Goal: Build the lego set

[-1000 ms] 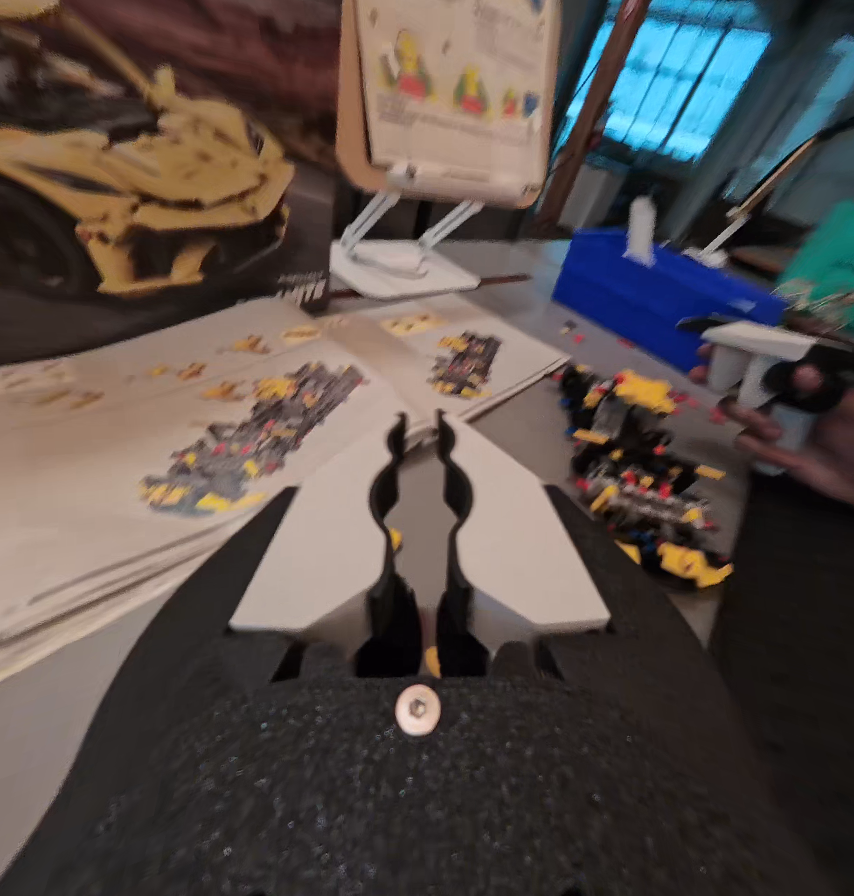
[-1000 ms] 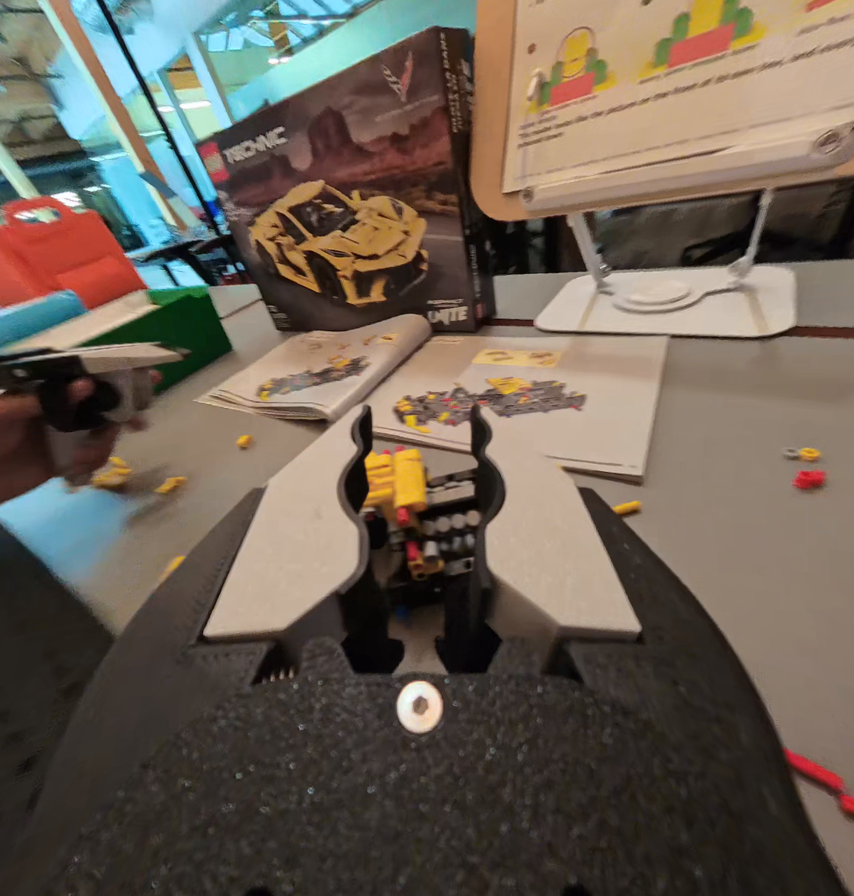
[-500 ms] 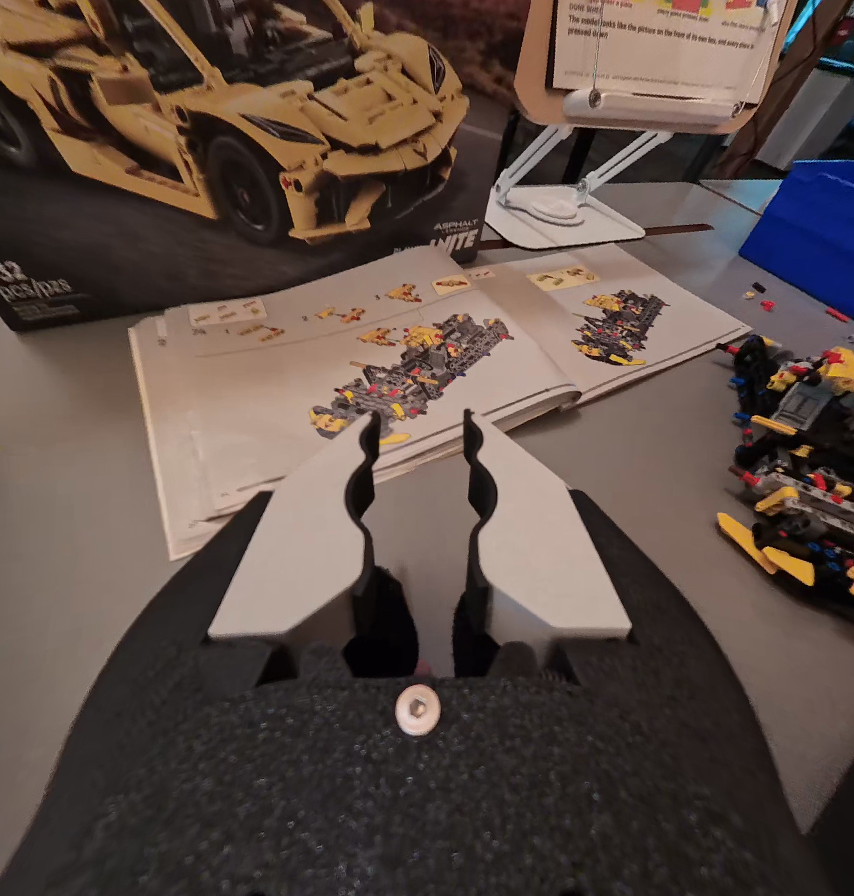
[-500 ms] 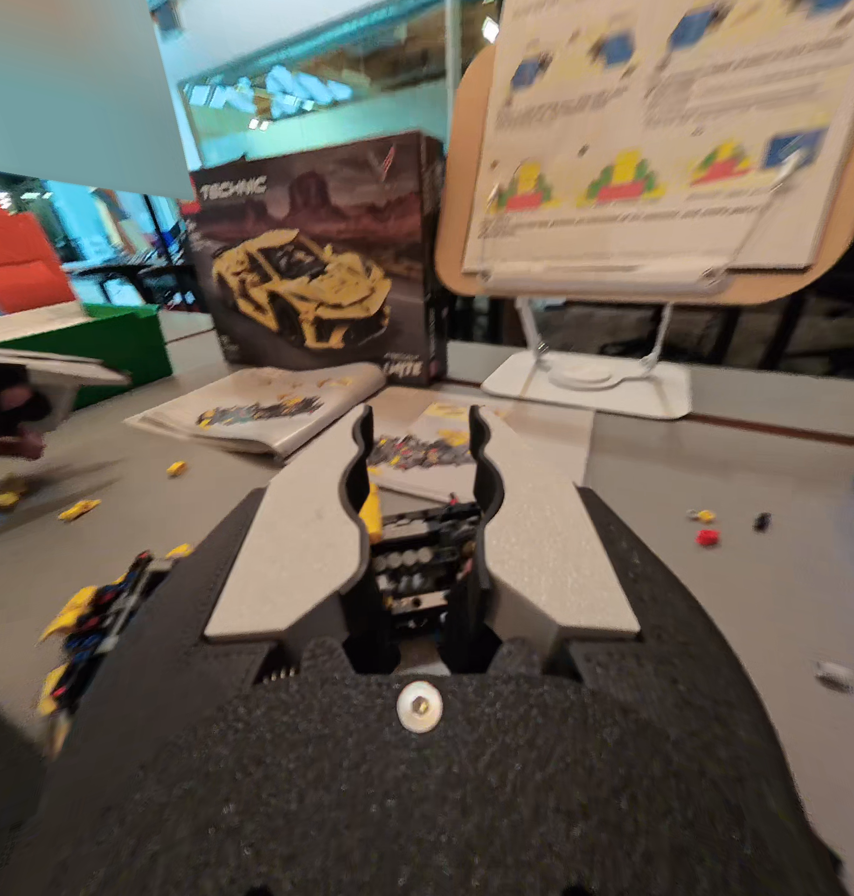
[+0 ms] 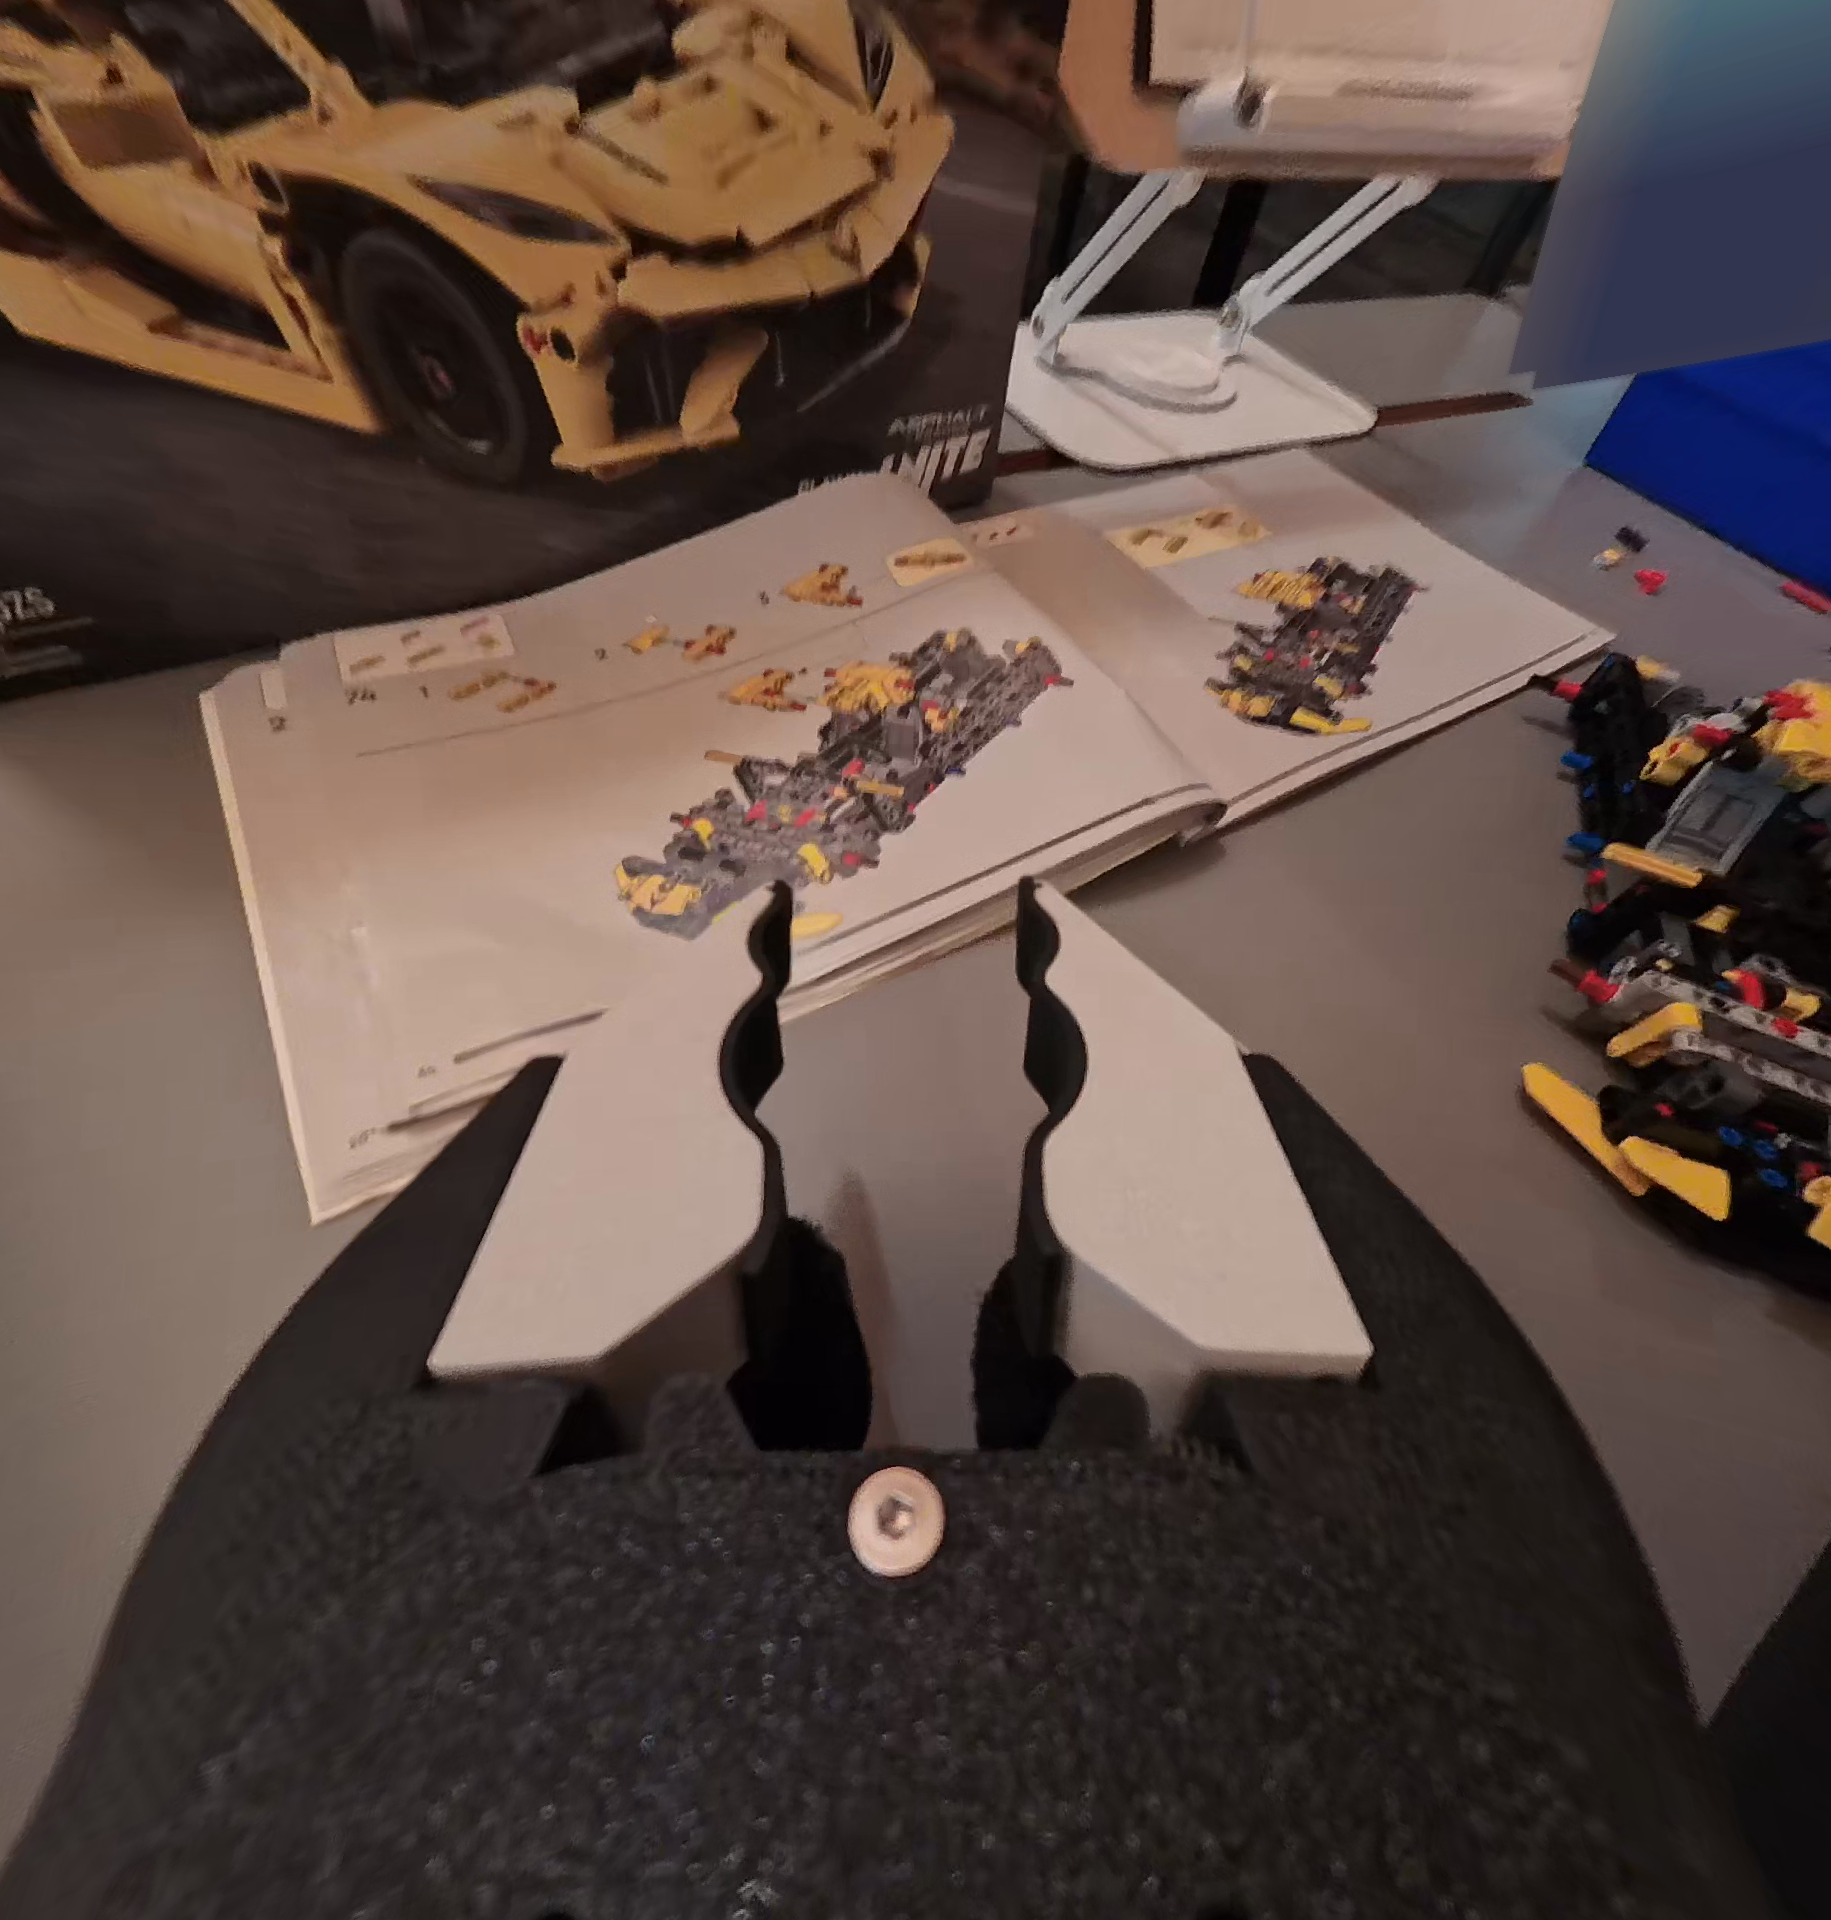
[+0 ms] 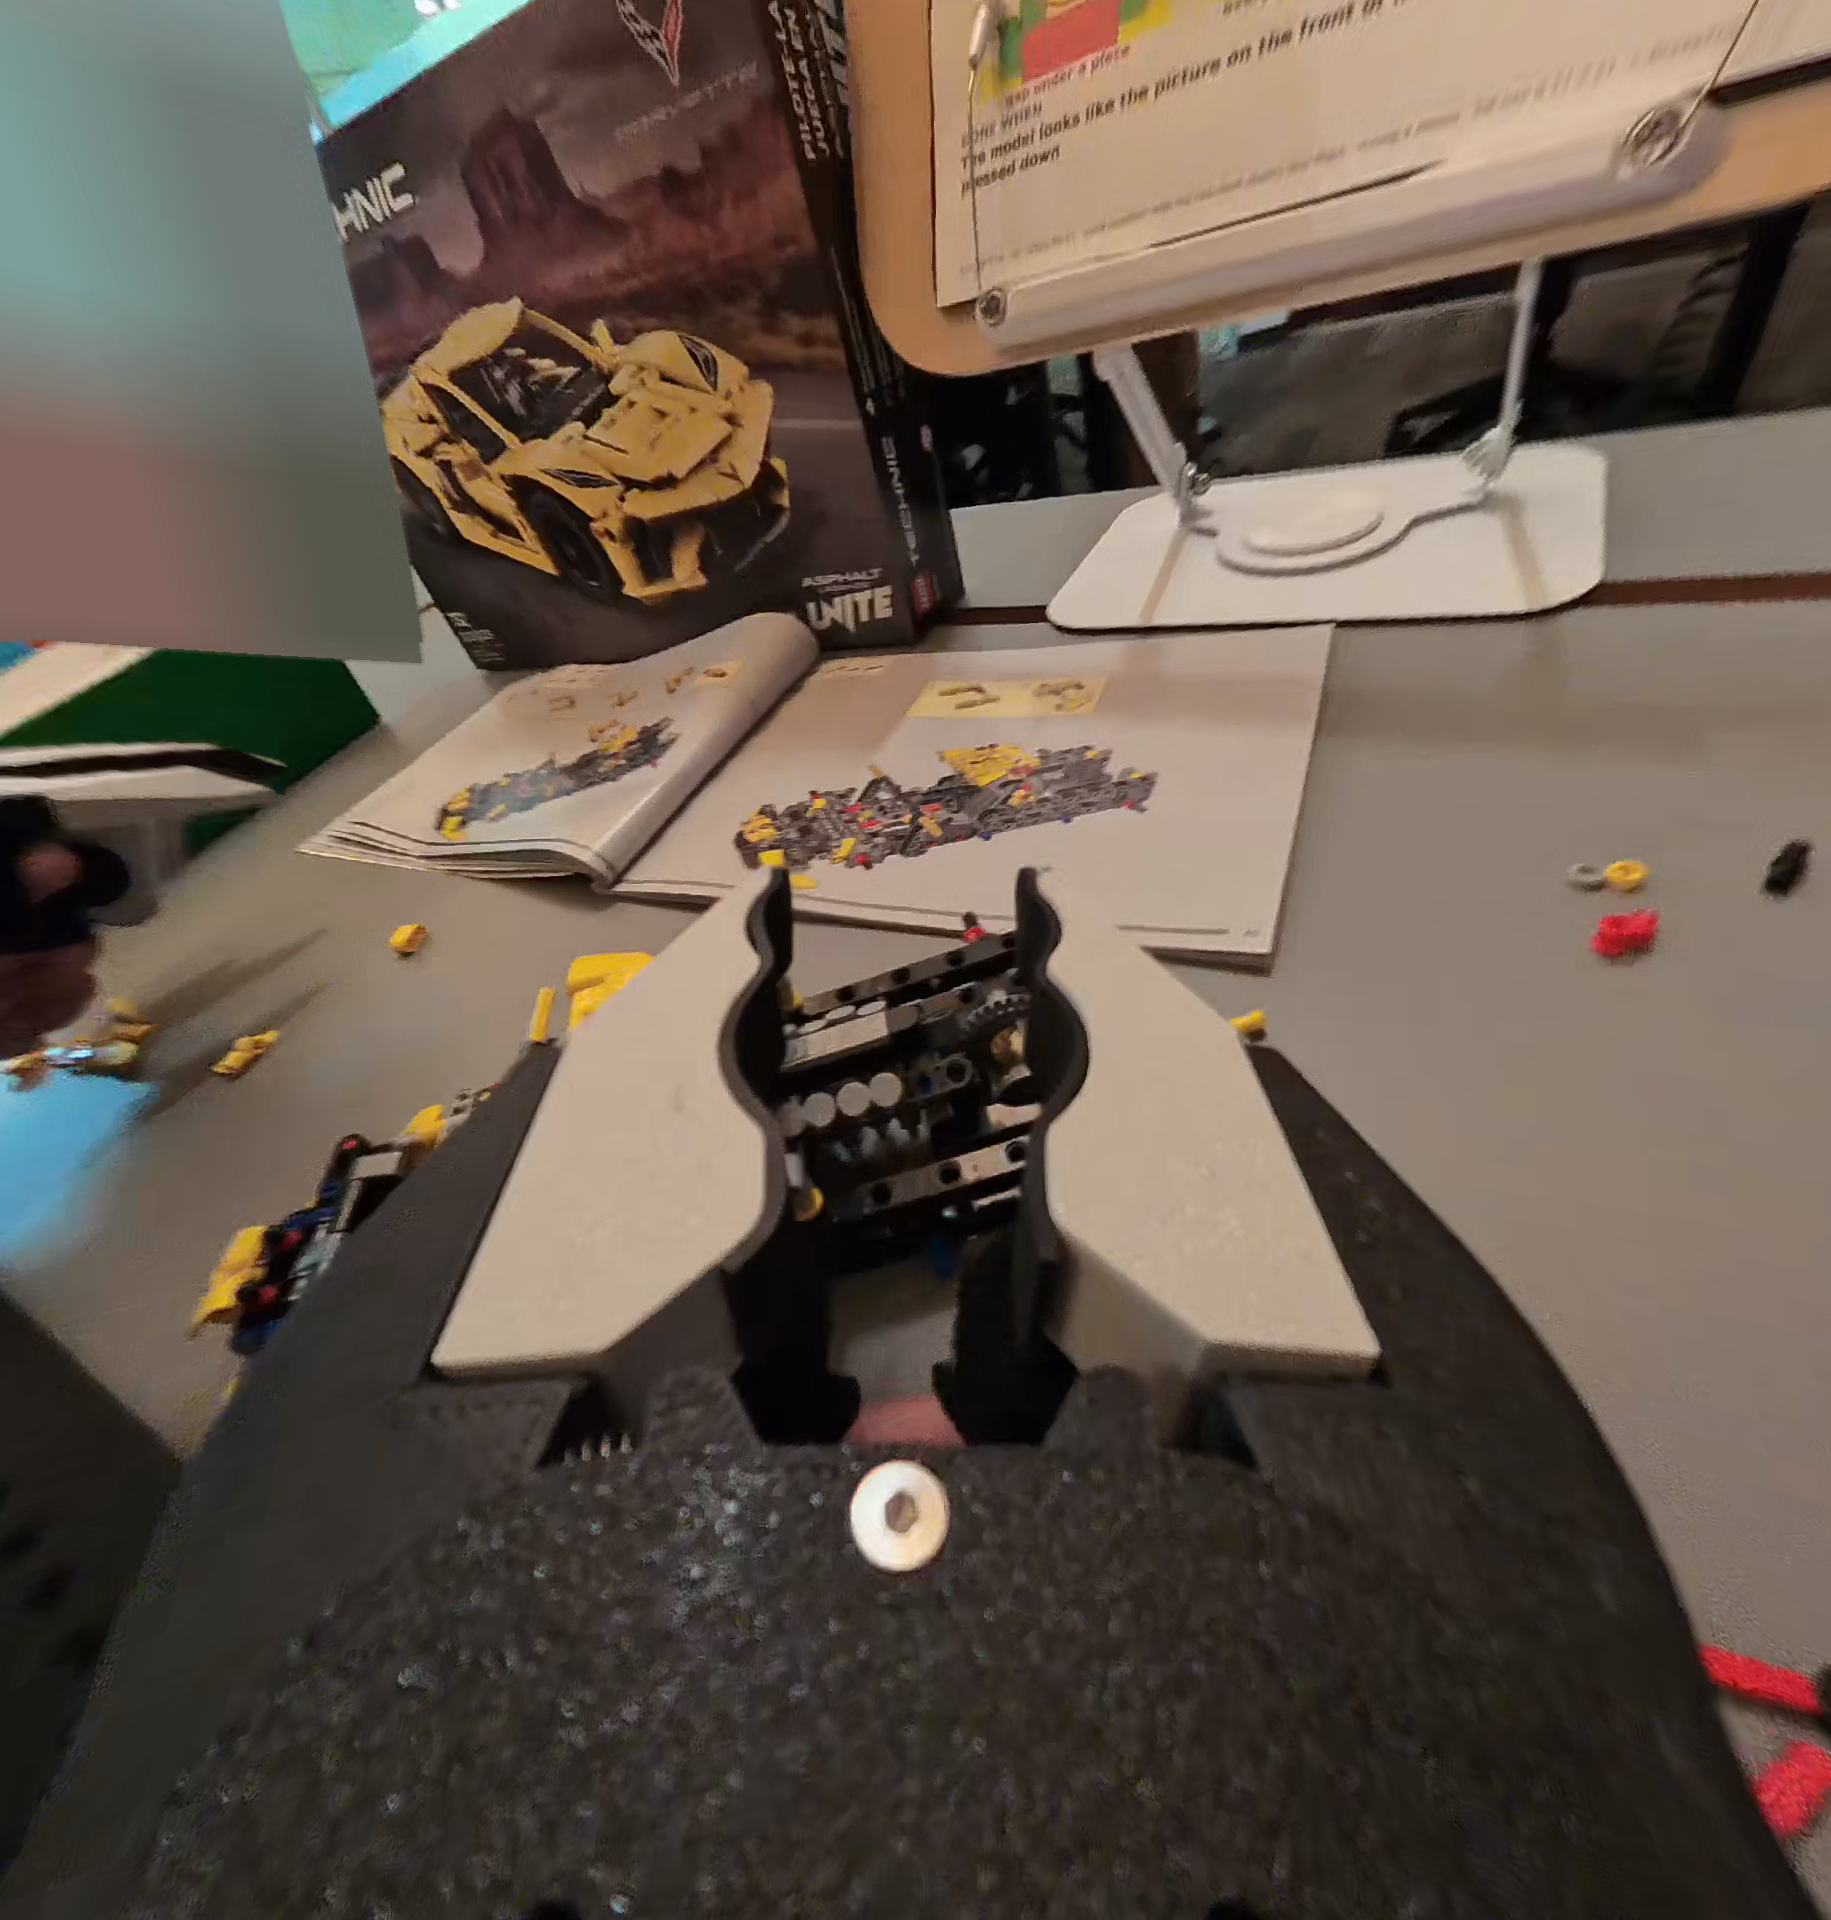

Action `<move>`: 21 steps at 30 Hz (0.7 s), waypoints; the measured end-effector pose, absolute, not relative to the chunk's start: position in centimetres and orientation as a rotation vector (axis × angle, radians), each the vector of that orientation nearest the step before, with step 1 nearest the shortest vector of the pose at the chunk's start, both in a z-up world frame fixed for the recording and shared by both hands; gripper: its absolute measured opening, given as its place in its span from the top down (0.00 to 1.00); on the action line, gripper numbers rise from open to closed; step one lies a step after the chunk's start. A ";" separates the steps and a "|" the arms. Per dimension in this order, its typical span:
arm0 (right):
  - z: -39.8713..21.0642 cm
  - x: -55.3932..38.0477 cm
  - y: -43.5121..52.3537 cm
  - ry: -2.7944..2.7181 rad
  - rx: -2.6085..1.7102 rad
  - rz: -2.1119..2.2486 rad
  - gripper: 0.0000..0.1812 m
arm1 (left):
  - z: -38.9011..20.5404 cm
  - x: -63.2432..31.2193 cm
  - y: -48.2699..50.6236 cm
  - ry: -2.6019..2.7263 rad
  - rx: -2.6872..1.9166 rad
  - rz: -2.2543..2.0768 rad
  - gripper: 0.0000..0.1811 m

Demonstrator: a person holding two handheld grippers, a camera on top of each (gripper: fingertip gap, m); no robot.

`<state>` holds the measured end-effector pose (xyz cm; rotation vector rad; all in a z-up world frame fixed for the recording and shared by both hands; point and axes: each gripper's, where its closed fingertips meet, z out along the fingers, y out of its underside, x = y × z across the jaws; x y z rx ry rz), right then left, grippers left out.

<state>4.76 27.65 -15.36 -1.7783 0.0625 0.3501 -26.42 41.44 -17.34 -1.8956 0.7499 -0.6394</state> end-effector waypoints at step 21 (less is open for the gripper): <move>-16.6 3.6 27.7 -0.048 -1.843 0.295 0.83 | -17.9 -27.4 42.3 0.751 -1.868 -0.609 0.81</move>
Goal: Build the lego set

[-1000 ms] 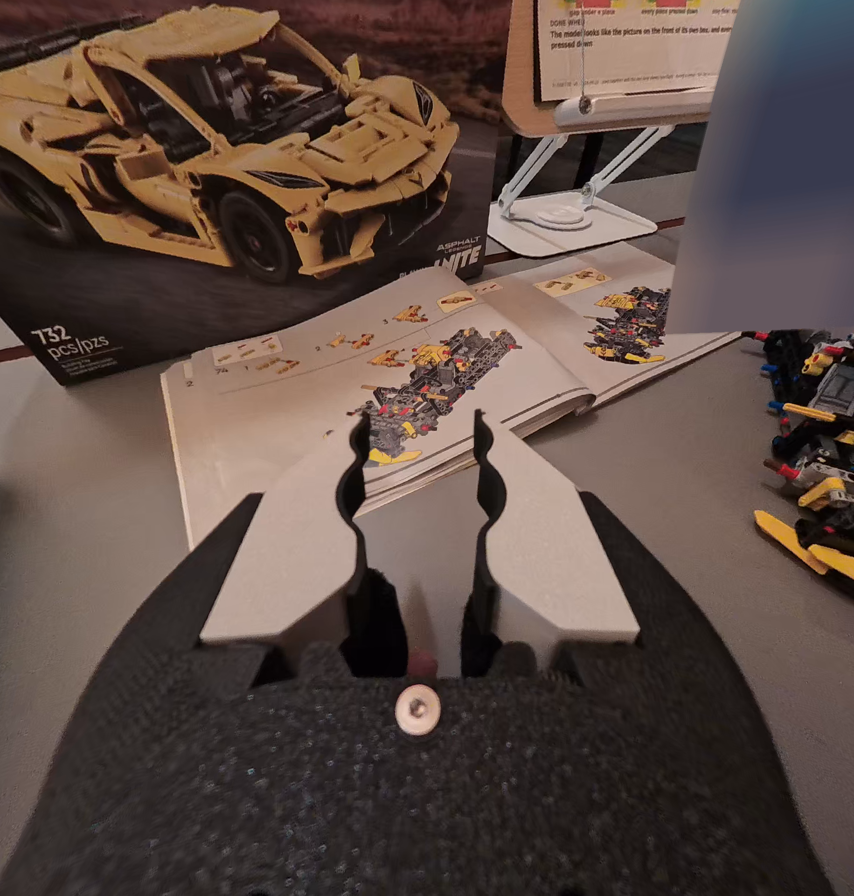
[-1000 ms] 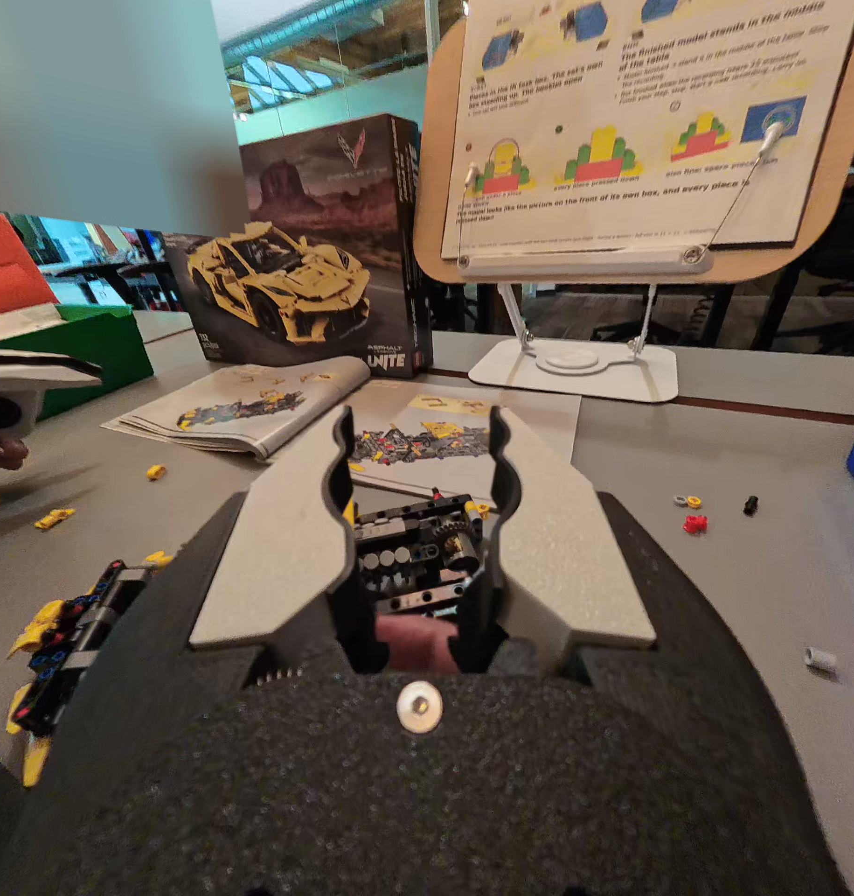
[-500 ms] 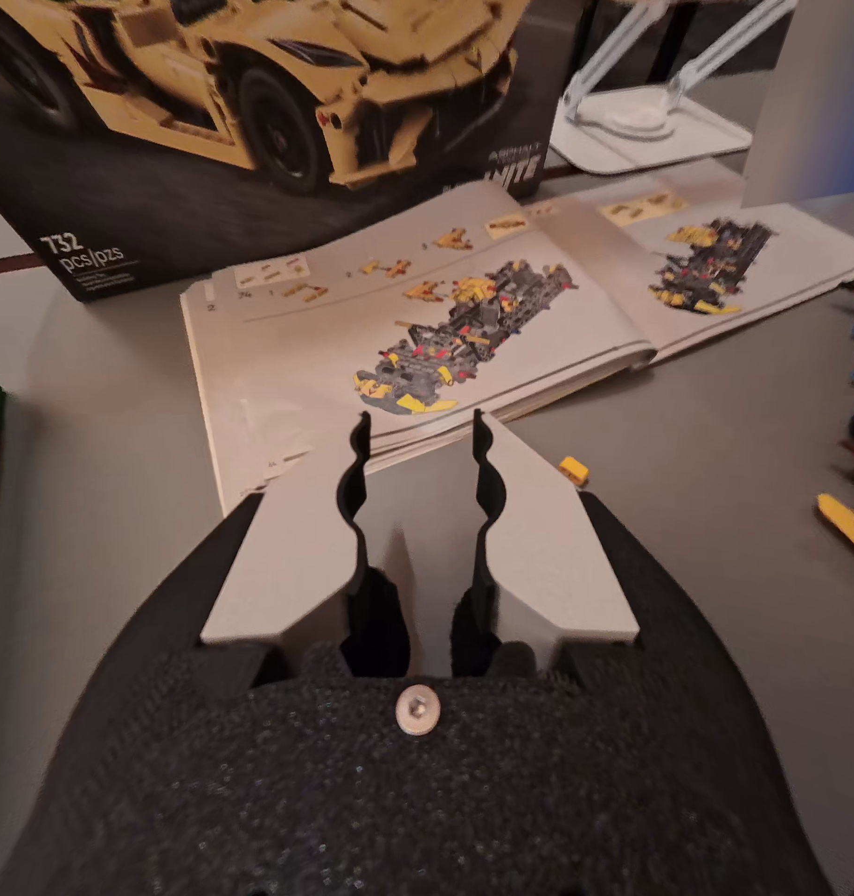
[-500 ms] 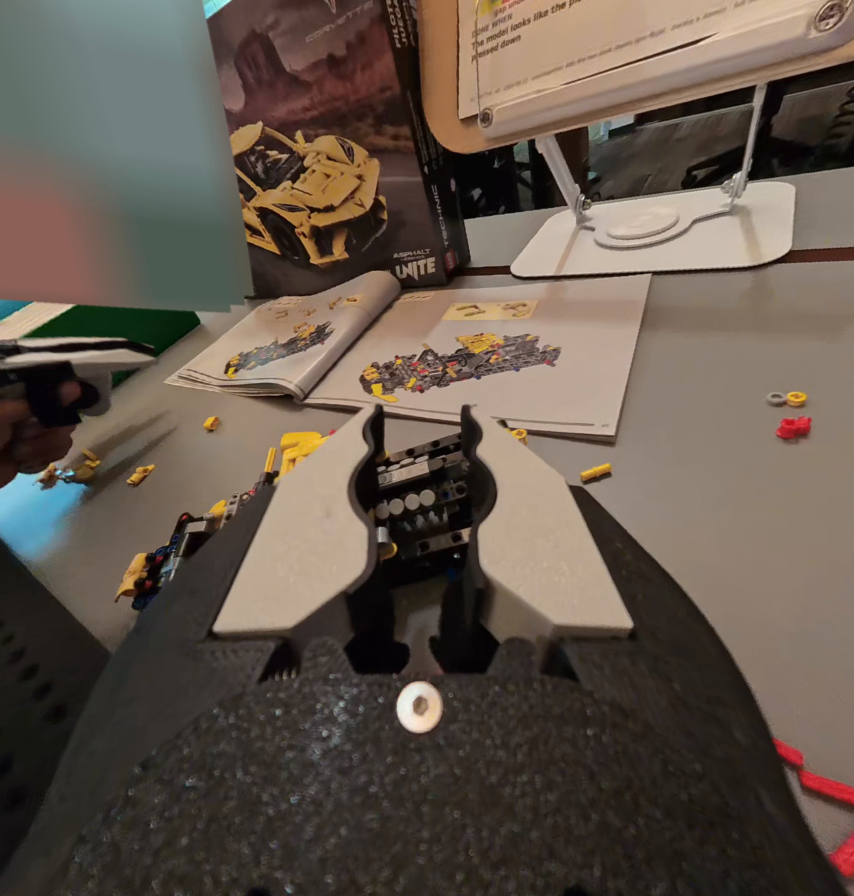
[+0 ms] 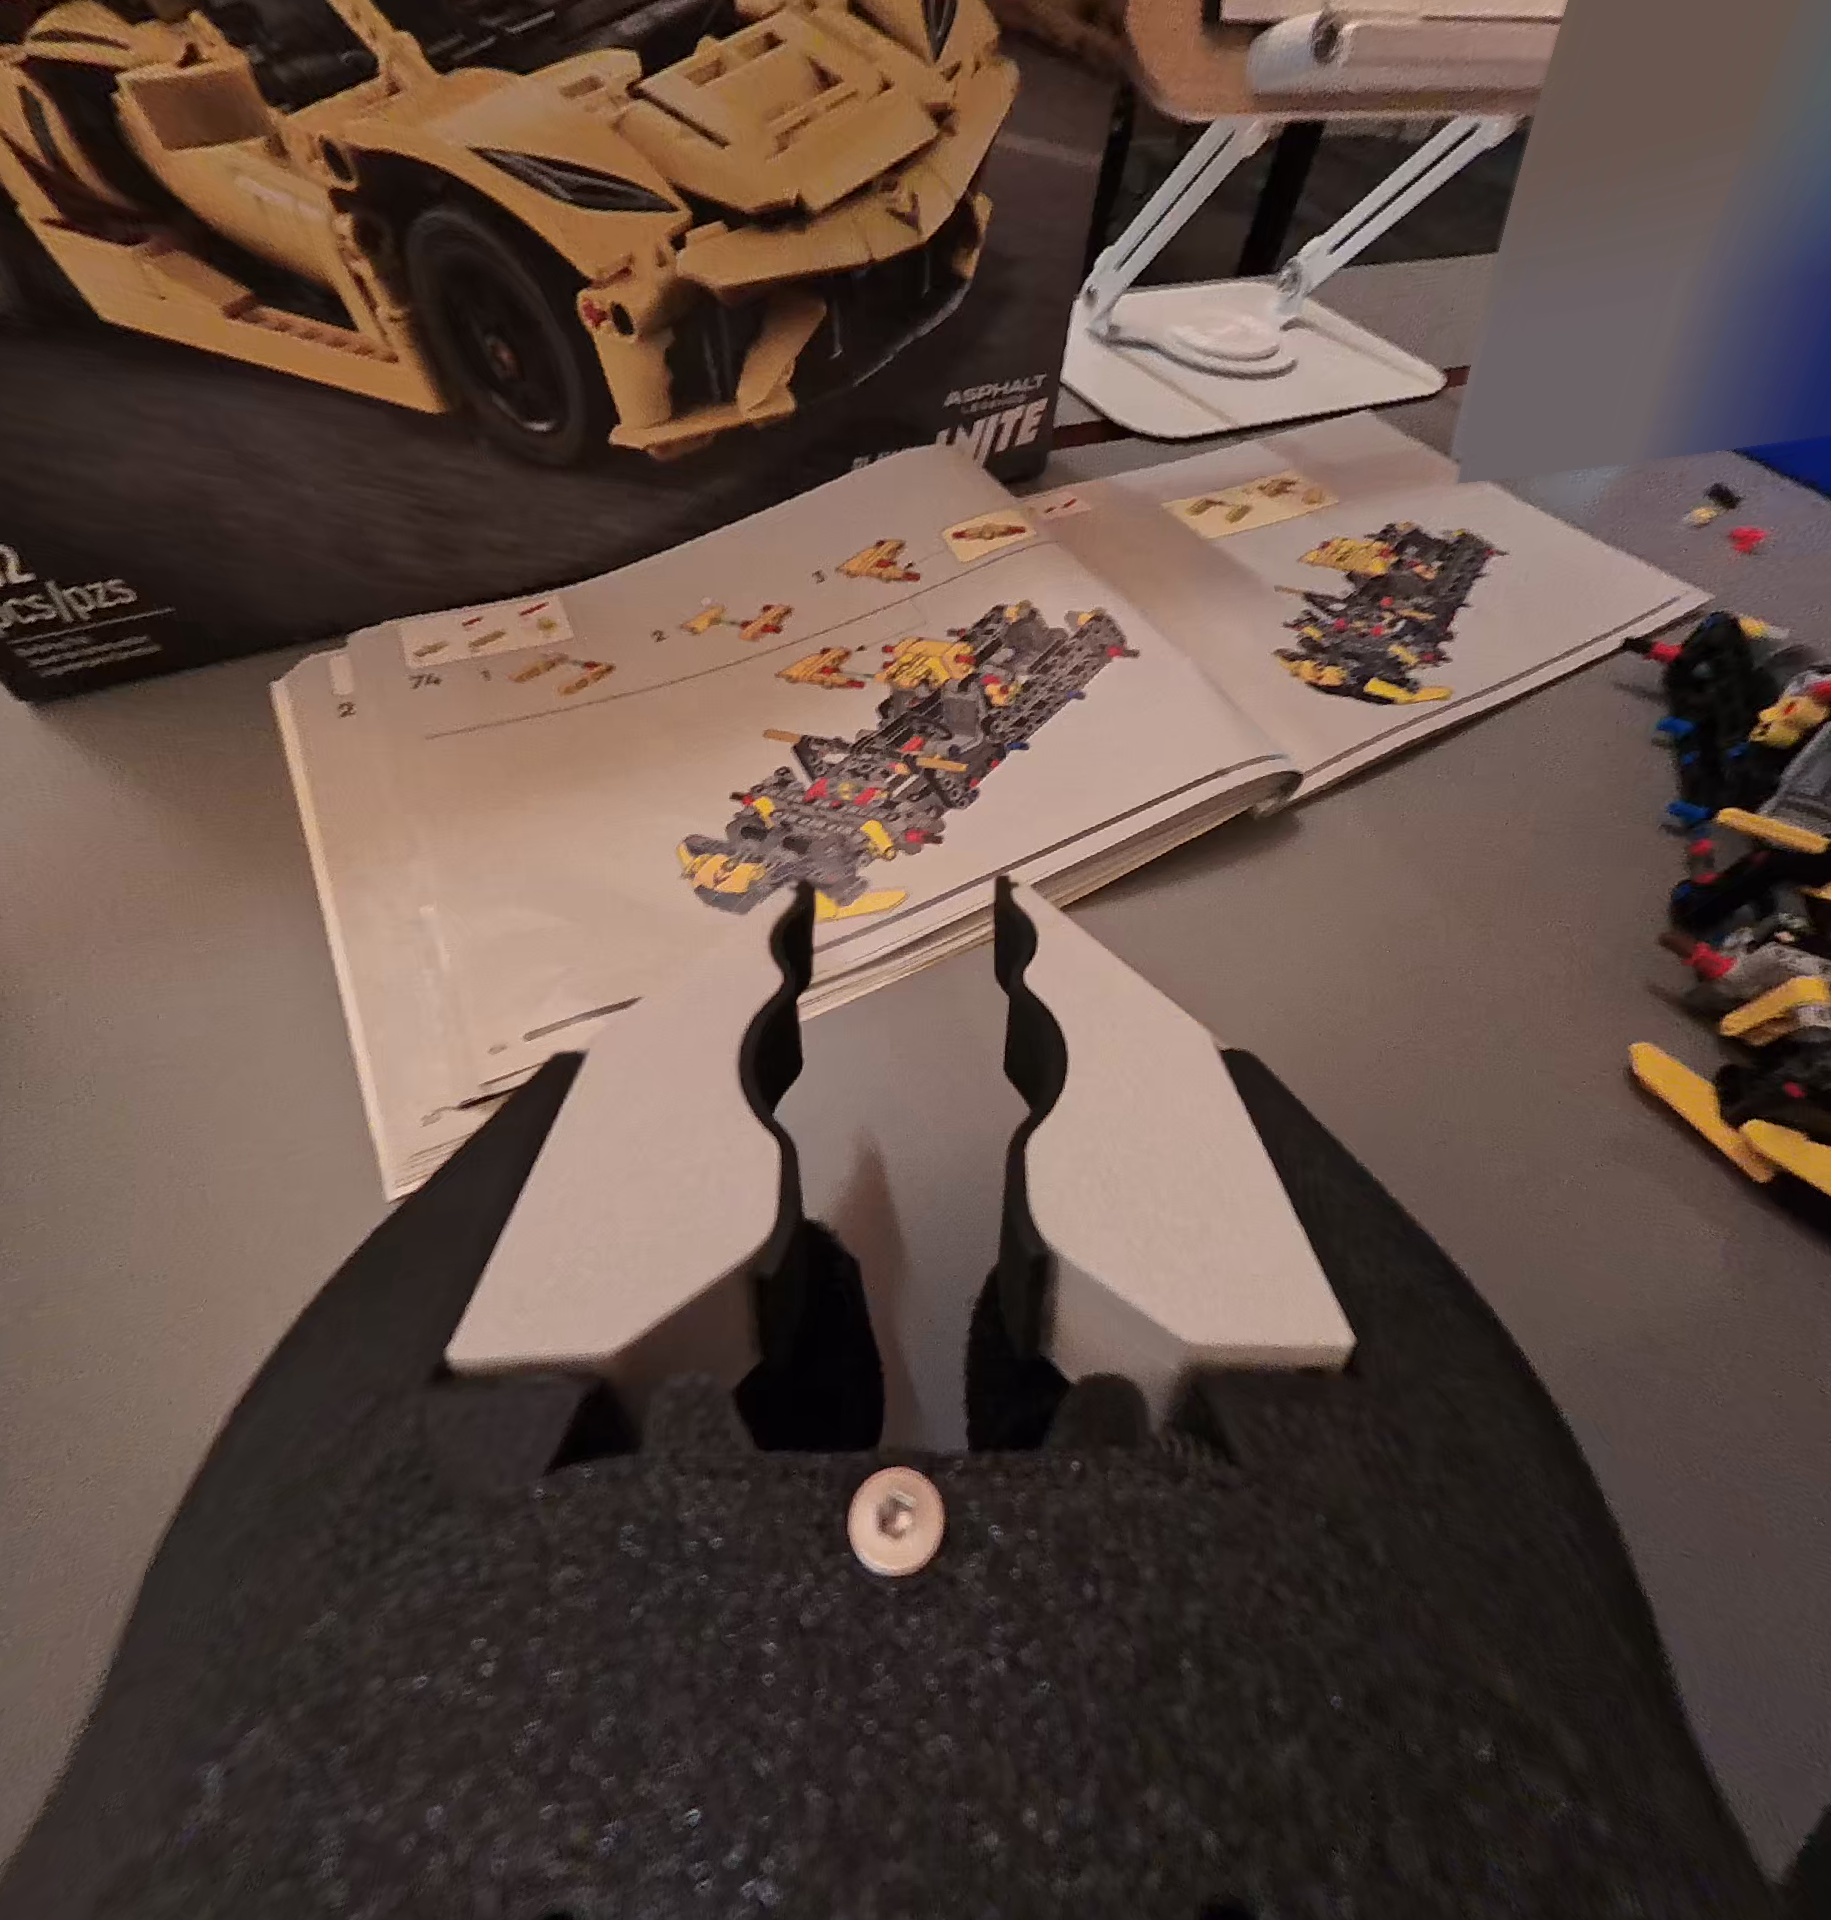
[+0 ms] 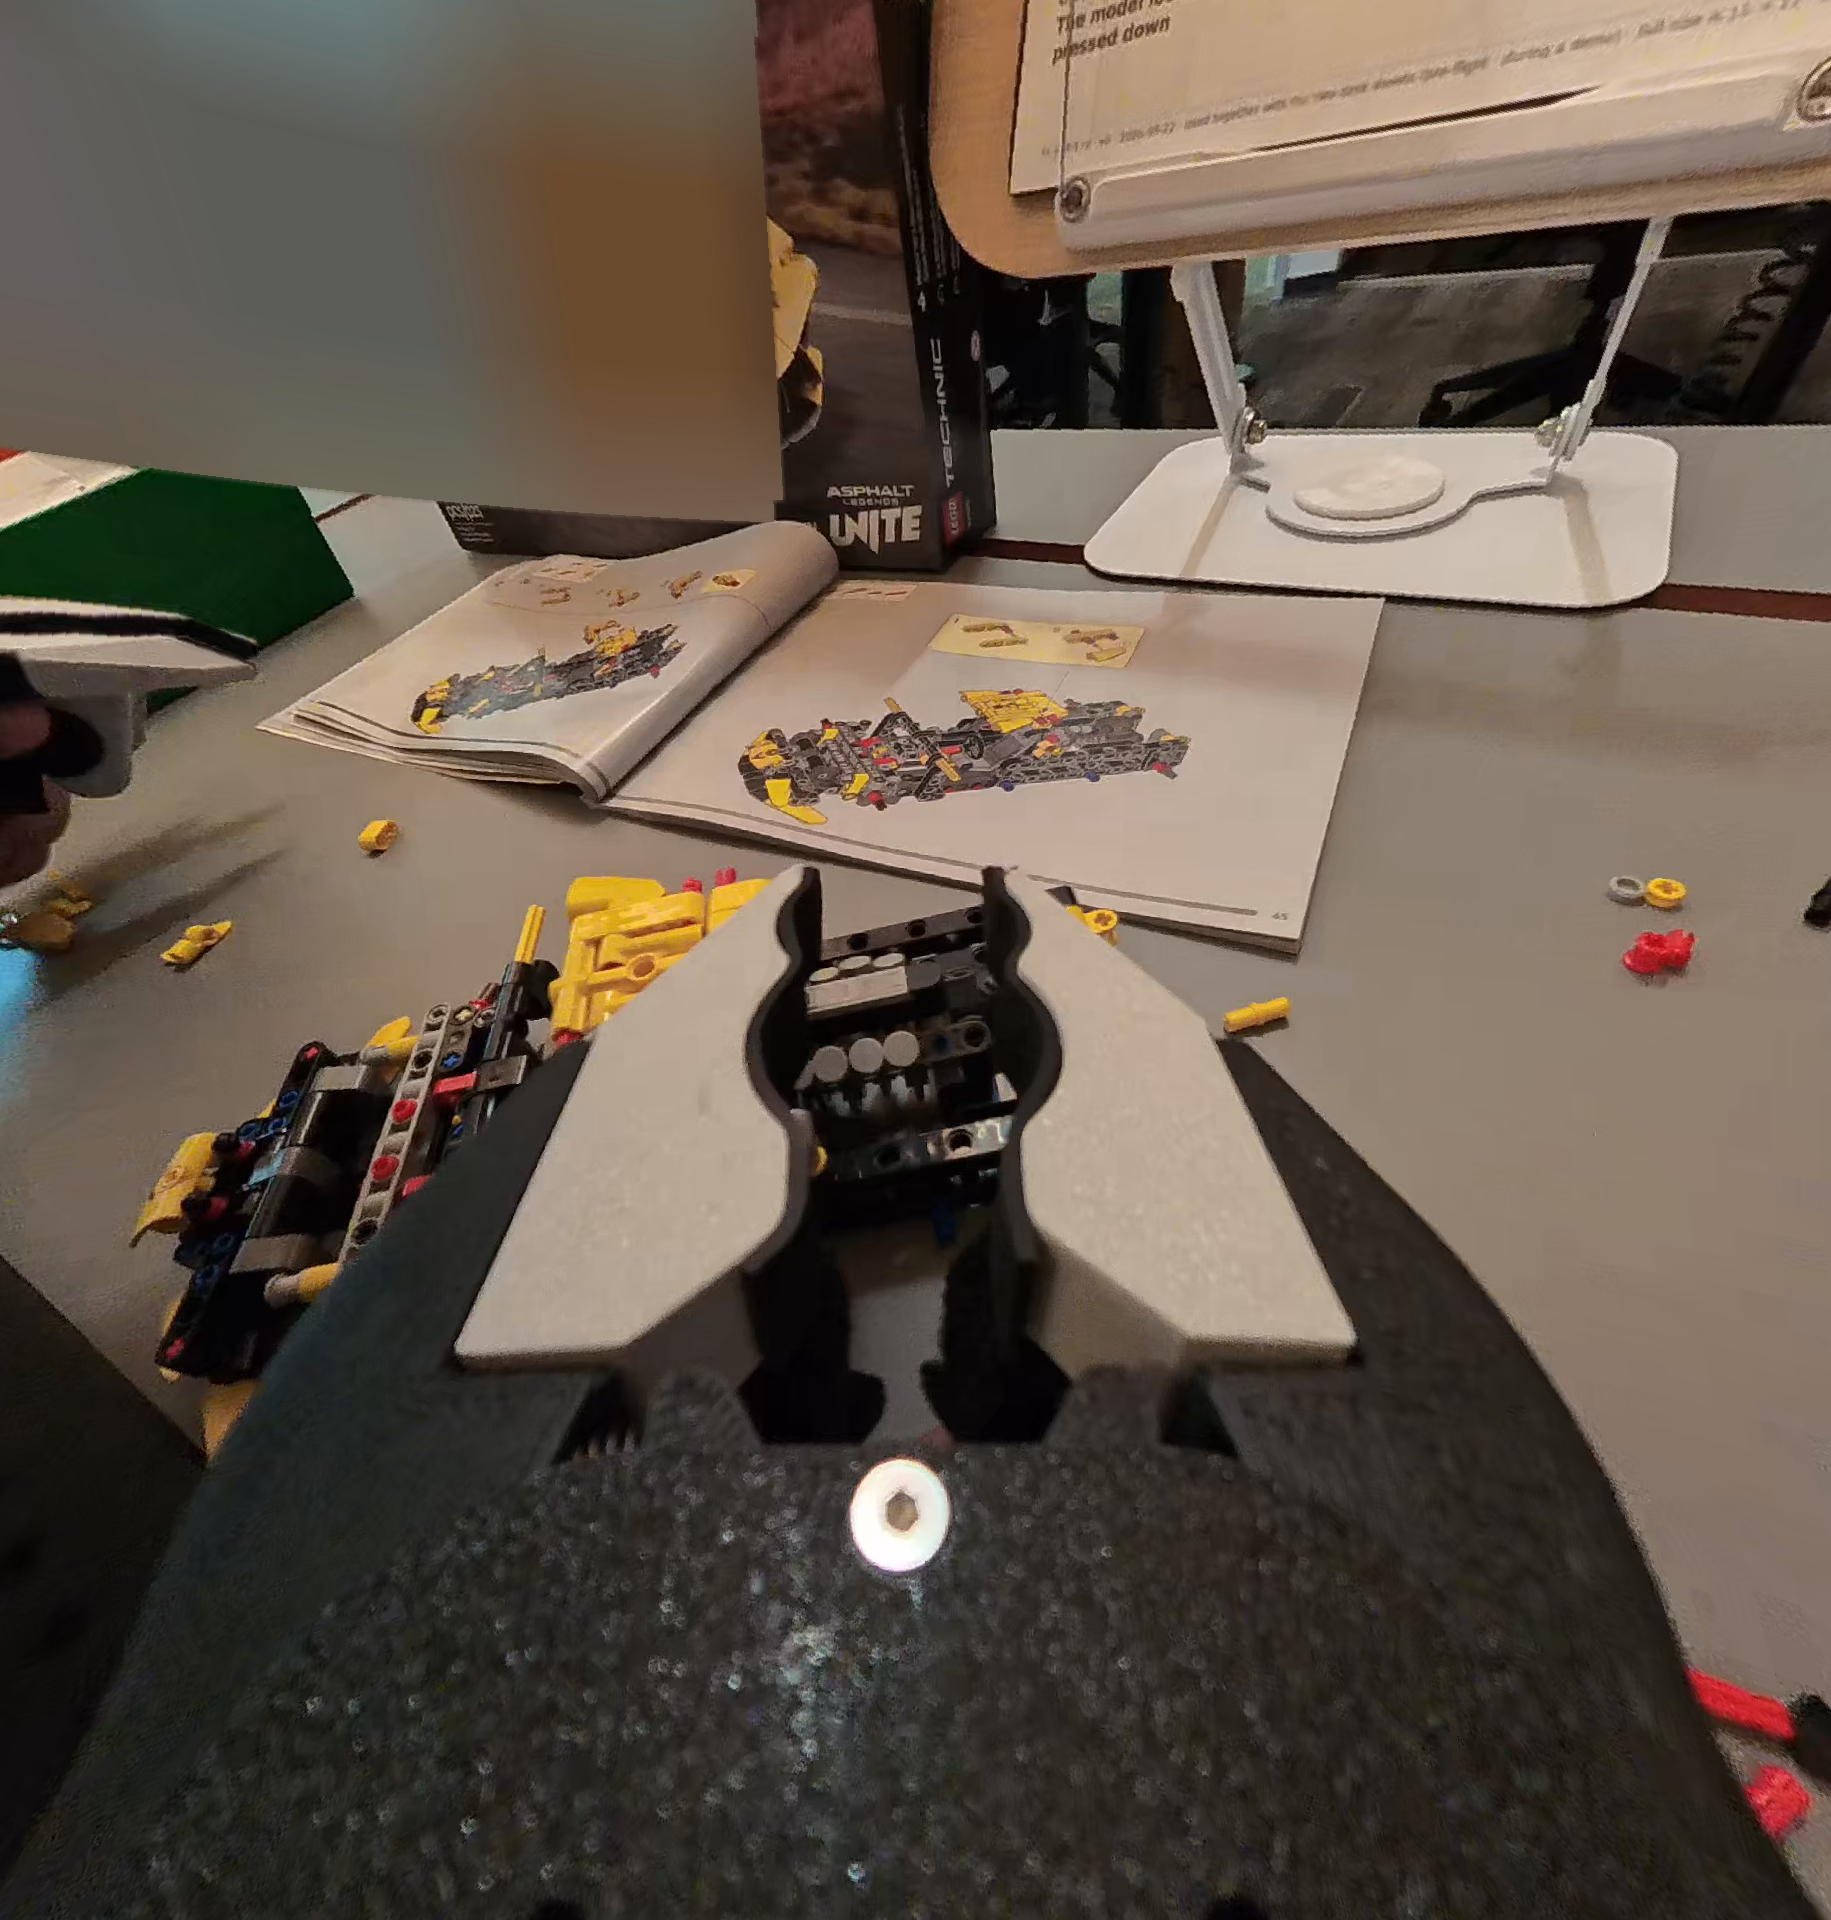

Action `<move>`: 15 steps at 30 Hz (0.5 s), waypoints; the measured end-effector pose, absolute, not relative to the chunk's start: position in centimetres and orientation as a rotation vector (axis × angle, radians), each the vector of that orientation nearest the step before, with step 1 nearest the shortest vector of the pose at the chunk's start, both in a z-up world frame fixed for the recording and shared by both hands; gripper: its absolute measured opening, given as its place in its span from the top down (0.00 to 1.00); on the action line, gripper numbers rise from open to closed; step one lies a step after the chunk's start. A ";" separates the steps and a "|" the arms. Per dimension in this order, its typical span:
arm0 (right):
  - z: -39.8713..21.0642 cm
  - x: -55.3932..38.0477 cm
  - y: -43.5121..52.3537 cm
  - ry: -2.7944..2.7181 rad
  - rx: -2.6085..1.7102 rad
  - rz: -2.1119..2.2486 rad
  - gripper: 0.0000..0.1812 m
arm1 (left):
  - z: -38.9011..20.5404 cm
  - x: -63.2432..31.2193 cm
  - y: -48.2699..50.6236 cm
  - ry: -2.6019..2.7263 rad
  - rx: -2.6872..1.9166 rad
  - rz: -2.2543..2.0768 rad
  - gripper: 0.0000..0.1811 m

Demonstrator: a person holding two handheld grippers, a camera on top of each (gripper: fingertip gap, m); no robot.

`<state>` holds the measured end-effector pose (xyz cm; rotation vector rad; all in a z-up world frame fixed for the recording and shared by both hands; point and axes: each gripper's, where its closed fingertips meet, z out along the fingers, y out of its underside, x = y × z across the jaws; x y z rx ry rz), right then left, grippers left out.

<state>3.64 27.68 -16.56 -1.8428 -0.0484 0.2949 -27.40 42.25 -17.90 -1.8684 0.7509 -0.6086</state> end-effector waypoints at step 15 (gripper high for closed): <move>-16.5 4.0 27.5 0.014 -1.861 0.379 0.87 | -18.4 -26.2 41.7 0.789 -1.911 -0.656 0.81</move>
